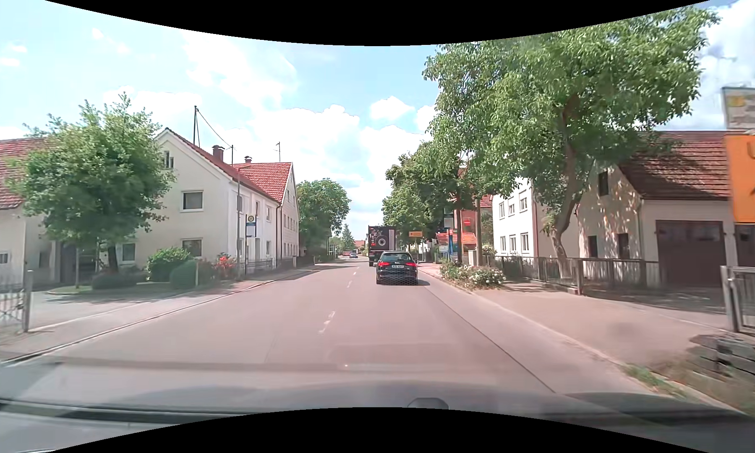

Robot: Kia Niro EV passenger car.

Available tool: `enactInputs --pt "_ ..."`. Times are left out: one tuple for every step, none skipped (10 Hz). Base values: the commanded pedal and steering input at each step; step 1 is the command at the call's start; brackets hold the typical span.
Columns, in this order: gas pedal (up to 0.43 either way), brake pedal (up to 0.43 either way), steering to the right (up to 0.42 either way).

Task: Follow the waypoints while adhering to traffic rules and regulations

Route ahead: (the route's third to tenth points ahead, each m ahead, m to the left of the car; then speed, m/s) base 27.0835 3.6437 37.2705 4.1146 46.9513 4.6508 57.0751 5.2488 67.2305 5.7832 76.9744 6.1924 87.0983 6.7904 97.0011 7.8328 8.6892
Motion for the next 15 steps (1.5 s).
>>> enactInputs --pt "0.197 0.000 -0.013" --pt "0.197 0.000 -0.013" --pt "0.197 0.000 -0.013" --pt "0.197 0.000 -0.012" --pt "0.197 0.000 -0.012" --pt "0.189 0.000 -0.013" --pt "0.189 0.000 -0.012" --pt "0.177 0.000 -0.012" --pt "0.177 0.000 -0.012" --pt "0.177 0.000 -0.012" --pt "0.189 0.000 -0.012" --pt "0.189 0.000 -0.011" --pt "0.189 0.000 -0.011" --pt "0.177 0.000 -0.010" --pt "0.177 0.000 -0.010"
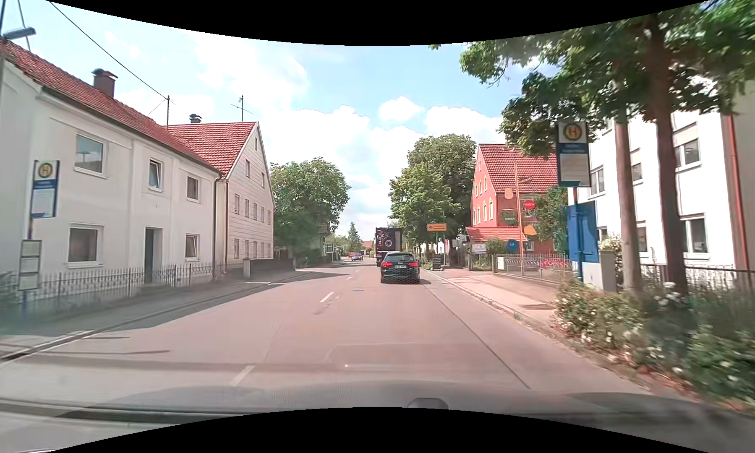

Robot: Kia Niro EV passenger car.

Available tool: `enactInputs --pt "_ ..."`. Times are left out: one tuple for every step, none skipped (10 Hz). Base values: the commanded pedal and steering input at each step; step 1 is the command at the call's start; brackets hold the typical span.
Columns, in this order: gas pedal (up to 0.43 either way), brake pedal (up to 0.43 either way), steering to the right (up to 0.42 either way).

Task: Follow the waypoints while adhering to traffic rules and regulations

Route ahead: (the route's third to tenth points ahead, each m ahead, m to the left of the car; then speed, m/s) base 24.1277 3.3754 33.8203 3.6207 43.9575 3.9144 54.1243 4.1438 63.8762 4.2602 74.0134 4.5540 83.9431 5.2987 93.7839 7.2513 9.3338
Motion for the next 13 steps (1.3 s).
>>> enactInputs --pt "0.157 0.000 -0.009" --pt "0.157 0.000 -0.009" --pt "0.157 0.000 -0.006" --pt "0.157 0.000 -0.005" --pt "0.157 0.000 -0.005" --pt "0.189 0.000 -0.005" --pt "0.220 0.000 -0.004" --pt "0.220 0.000 -0.004" --pt "0.220 0.000 -0.004" --pt "0.220 0.000 -0.004" --pt "0.220 0.000 -0.004" --pt "0.220 0.000 -0.004" --pt "0.209 0.000 -0.004"
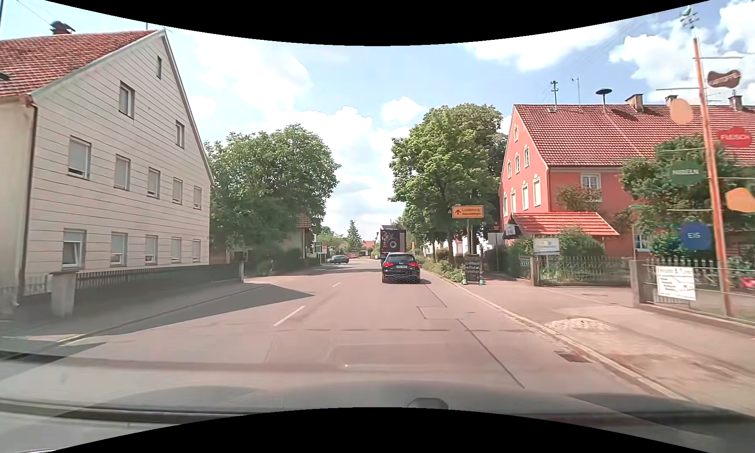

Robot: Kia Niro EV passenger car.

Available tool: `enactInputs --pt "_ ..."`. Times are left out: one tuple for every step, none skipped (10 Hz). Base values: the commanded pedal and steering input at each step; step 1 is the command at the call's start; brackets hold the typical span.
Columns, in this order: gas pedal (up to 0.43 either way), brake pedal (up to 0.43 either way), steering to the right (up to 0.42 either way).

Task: Follow the waypoints while adhering to traffic rules and regulations

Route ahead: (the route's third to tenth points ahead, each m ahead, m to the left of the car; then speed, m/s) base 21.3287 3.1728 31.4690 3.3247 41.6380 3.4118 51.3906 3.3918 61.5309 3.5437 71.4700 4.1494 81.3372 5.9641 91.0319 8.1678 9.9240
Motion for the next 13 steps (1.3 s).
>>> enactInputs --pt "0.209 0.000 -0.004" --pt "0.209 0.000 -0.003" --pt "0.197 0.000 -0.003" --pt "0.177 0.000 -0.004" --pt "0.157 0.000 -0.003" --pt "0.150 0.000 -0.003" --pt "0.138 0.000 -0.003" --pt "0.138 0.000 -0.003" --pt "0.138 0.000 -0.003" --pt "0.138 0.000 -0.003" --pt "0.138 0.000 -0.003" --pt "0.138 0.000 -0.003" --pt "0.138 0.000 -0.003"
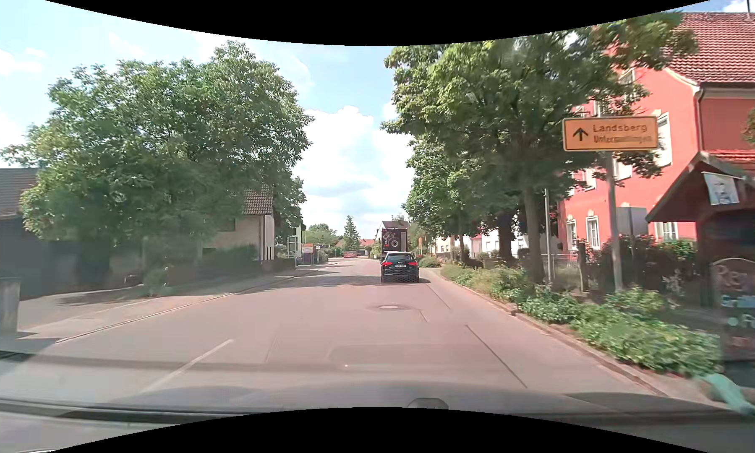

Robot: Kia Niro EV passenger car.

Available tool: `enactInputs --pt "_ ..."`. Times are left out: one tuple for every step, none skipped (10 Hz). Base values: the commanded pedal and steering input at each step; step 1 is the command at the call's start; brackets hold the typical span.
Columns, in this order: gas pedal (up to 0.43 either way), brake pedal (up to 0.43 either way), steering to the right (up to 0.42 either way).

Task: Follow the waypoints while adhering to traffic rules and regulations

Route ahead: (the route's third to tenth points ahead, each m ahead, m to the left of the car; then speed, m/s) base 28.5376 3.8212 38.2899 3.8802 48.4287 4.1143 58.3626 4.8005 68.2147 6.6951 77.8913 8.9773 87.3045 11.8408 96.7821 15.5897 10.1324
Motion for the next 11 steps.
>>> enactInputs --pt "0.177 0.000 -0.003" --pt "0.177 0.000 -0.003" --pt "0.177 0.000 -0.003" --pt "0.177 0.000 -0.003" --pt "0.169 0.000 -0.003" --pt "0.169 0.000 -0.003" --pt "0.150 0.000 -0.003" --pt "0.150 0.000 -0.003" --pt "0.138 0.000 -0.003" --pt "0.130 0.000 -0.004" --pt "0.130 0.000 -0.004"
